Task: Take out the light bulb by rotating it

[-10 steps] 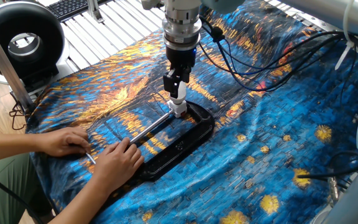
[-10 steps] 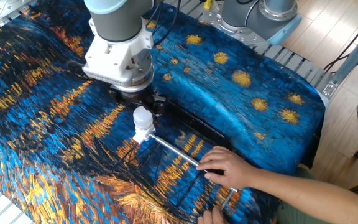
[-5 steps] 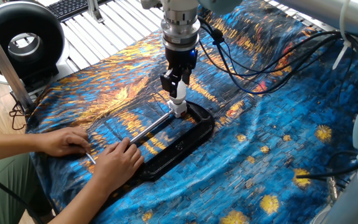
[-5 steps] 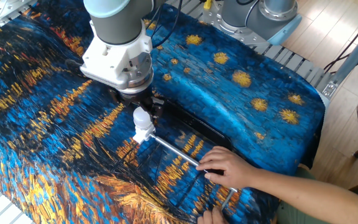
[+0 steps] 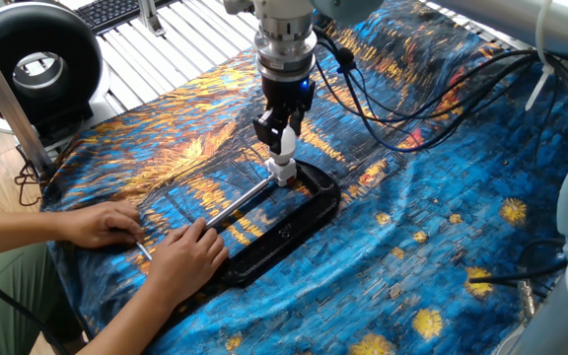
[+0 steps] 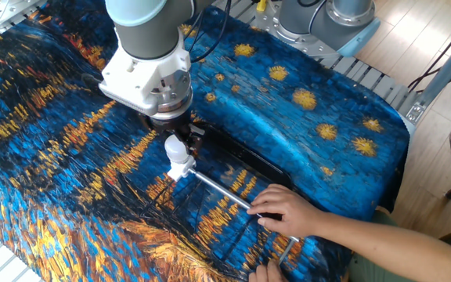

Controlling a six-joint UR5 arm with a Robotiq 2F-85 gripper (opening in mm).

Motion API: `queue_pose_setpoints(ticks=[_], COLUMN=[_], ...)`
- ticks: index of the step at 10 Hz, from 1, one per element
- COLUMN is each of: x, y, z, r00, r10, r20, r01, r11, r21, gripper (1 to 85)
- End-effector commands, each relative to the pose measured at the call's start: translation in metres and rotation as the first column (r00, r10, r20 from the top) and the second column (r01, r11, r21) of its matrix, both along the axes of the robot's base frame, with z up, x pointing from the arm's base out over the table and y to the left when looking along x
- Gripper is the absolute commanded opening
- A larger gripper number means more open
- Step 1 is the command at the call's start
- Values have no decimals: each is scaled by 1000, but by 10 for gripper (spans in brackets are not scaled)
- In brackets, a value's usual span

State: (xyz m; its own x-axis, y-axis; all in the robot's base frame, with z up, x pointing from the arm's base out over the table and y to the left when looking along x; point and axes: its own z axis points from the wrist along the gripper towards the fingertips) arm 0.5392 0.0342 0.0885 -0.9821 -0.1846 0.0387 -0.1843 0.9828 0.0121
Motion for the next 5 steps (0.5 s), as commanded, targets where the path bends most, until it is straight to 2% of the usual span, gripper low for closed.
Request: queue_pose_setpoints(ticks=[1, 3, 5], x=[1, 2, 4], y=[5, 6, 3], z=[1, 1, 2], r00=[999, 999, 1000], r10=[-39, -50, -10], r20=[1, 4, 12], r01=[39, 50, 10], r11=[999, 999, 1000], r21=[16, 8, -6], gripper=[483, 417, 297])
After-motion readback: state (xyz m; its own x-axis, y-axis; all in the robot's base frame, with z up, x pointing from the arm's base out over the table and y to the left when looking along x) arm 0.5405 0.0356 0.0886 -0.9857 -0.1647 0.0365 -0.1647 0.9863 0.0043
